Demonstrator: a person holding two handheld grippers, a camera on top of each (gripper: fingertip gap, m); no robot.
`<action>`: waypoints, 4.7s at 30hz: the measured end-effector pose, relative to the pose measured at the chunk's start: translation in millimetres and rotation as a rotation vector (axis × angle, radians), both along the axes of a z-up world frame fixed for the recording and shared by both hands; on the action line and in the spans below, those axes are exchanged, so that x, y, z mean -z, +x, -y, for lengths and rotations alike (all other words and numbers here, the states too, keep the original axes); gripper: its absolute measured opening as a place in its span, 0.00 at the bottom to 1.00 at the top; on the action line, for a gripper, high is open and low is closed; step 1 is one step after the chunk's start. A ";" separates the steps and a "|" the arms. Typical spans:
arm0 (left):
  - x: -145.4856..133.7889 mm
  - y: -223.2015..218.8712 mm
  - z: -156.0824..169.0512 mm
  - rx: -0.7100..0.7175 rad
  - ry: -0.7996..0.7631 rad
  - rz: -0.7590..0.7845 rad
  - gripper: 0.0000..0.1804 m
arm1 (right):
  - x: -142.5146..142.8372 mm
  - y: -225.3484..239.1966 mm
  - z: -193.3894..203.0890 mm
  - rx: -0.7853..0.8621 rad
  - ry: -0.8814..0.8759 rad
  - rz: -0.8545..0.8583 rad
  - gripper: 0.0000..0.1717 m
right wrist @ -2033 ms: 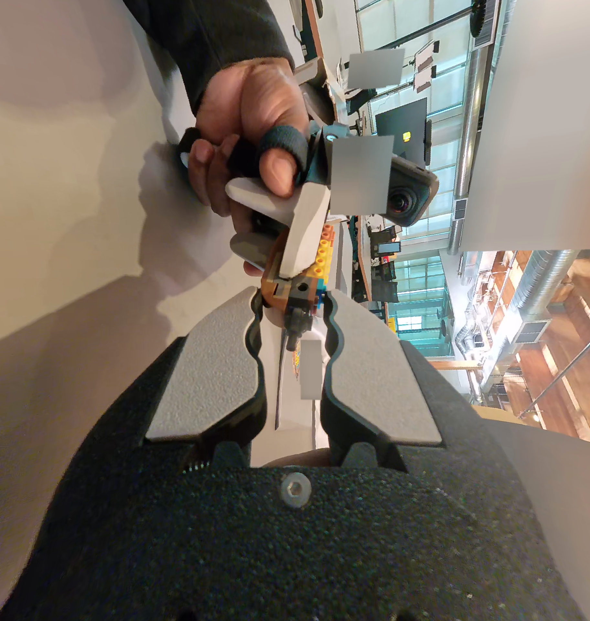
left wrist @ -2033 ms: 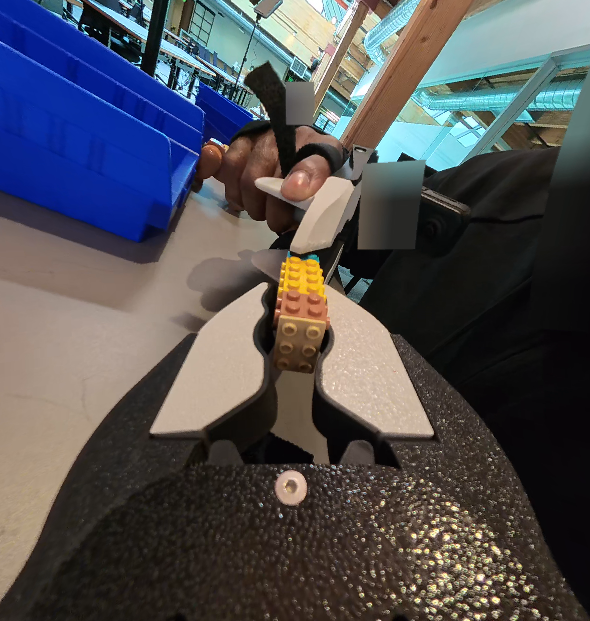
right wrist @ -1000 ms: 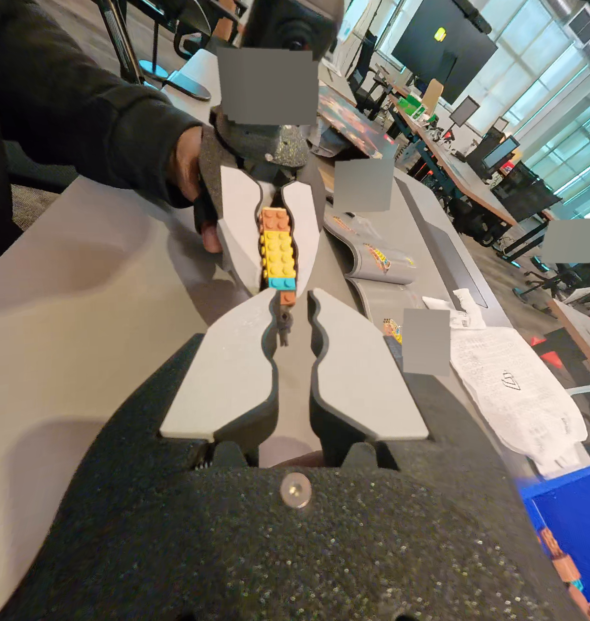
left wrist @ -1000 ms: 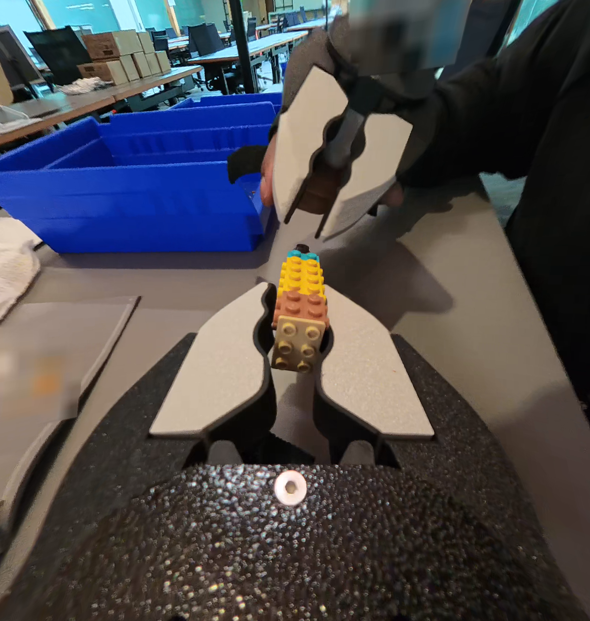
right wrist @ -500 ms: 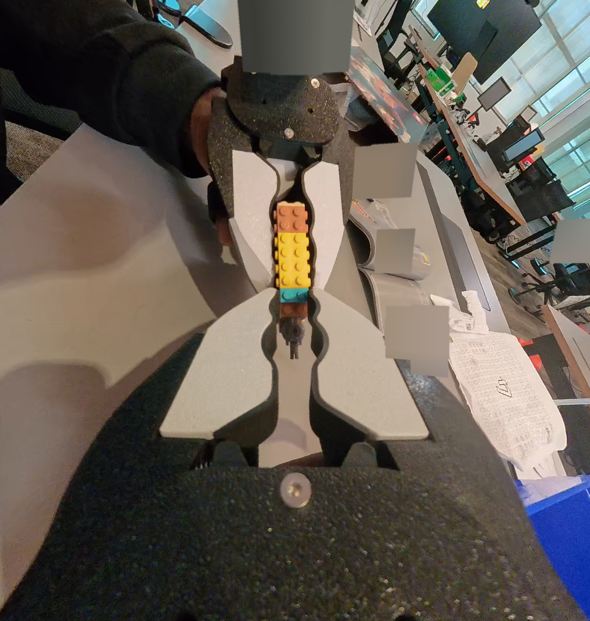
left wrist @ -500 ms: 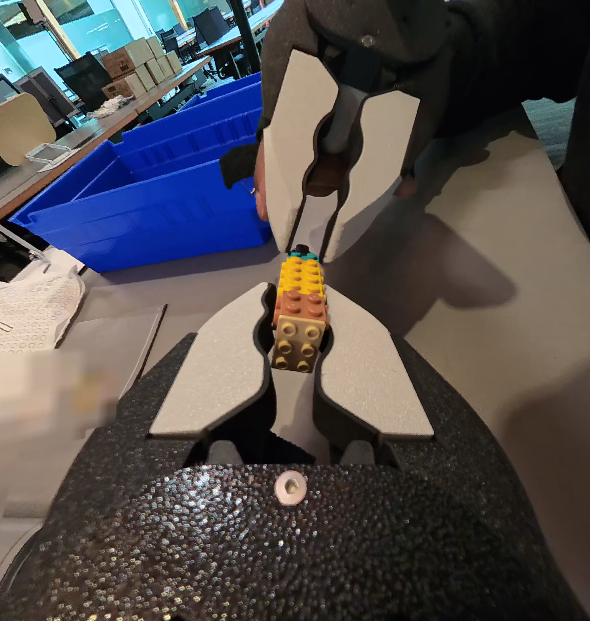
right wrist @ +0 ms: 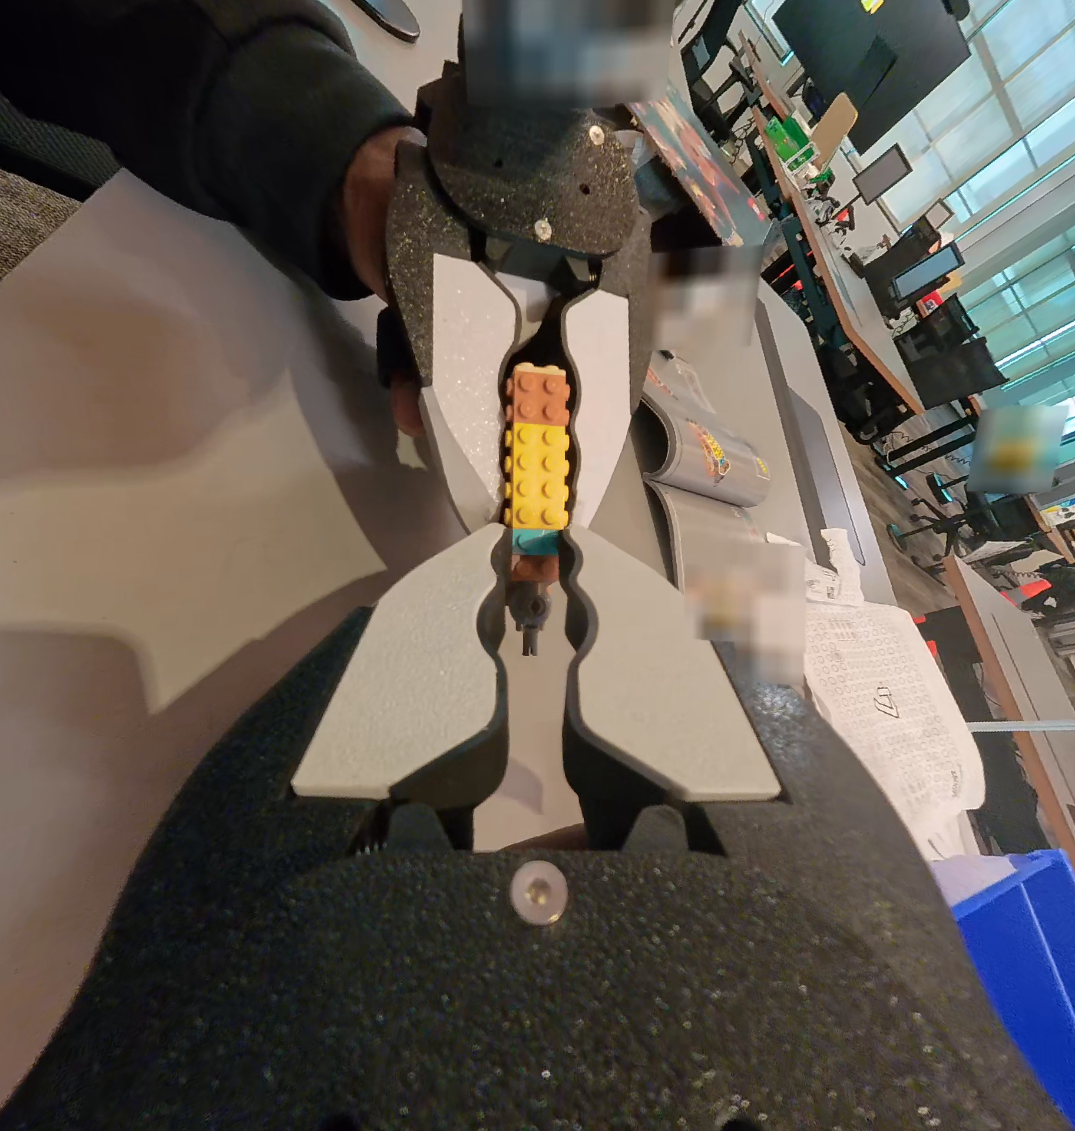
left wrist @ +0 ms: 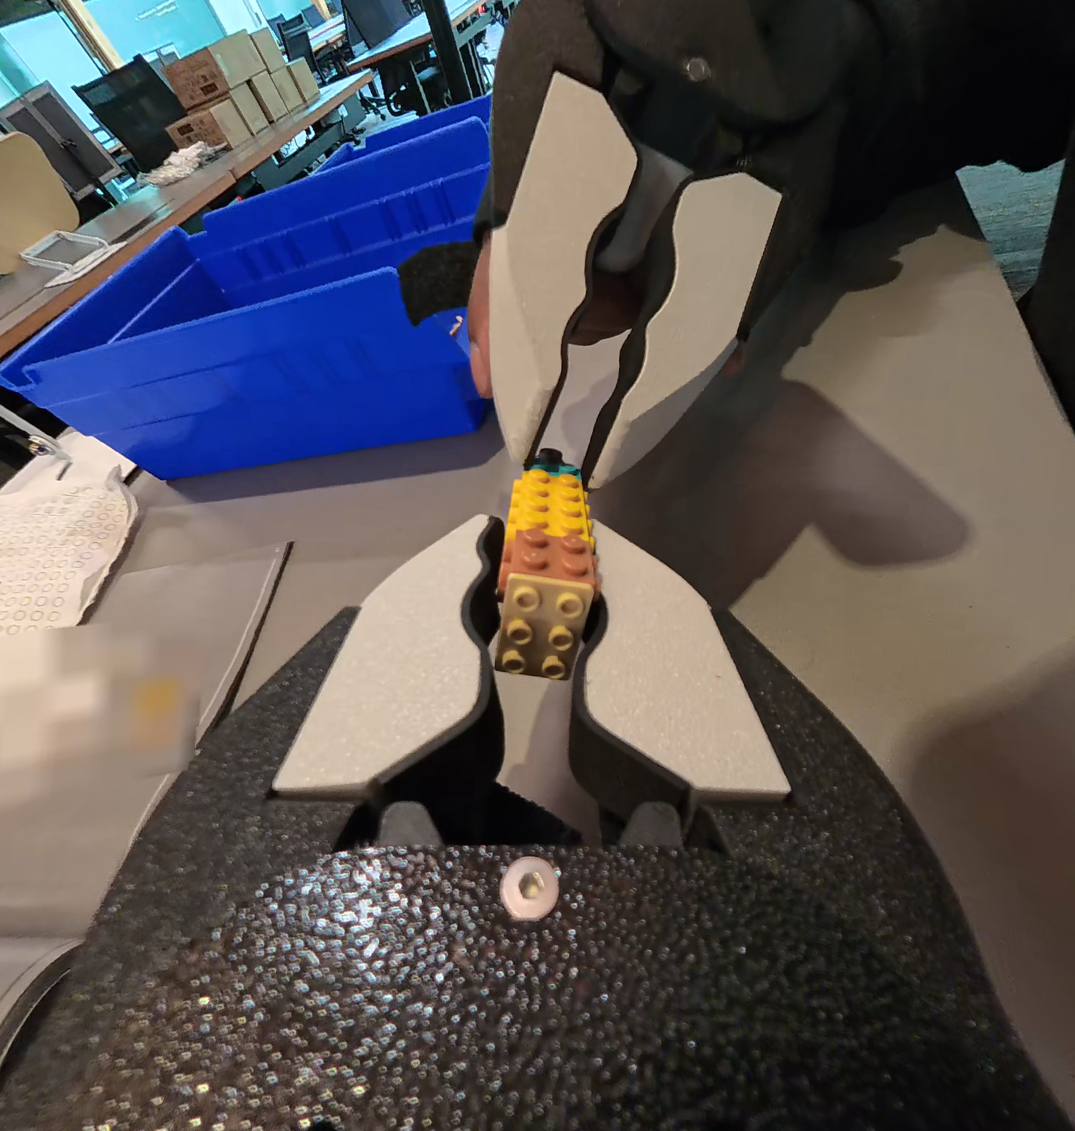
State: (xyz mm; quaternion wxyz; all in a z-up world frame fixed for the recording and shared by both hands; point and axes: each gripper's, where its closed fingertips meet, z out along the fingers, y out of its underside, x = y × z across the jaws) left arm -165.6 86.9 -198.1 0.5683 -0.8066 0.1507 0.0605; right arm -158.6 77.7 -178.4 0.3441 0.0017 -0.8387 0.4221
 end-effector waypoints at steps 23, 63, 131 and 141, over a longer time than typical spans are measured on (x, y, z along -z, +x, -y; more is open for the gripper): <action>-27.2 -21.7 13.2 -0.005 0.175 0.370 0.12 | -4.6 -8.2 -13.3 0.058 -0.392 0.177 0.19; -25.2 -37.7 -3.8 -0.027 0.138 0.435 0.12 | -13.5 -16.1 -37.8 0.105 -0.663 0.332 0.10; 2.2 -51.4 -0.4 0.012 -0.036 0.327 0.12 | 60.4 -158.0 -363.5 0.758 0.953 0.745 0.17; -0.9 -52.7 3.1 0.015 -0.022 0.357 0.12 | 80.3 -156.4 -378.4 0.720 1.222 0.801 0.15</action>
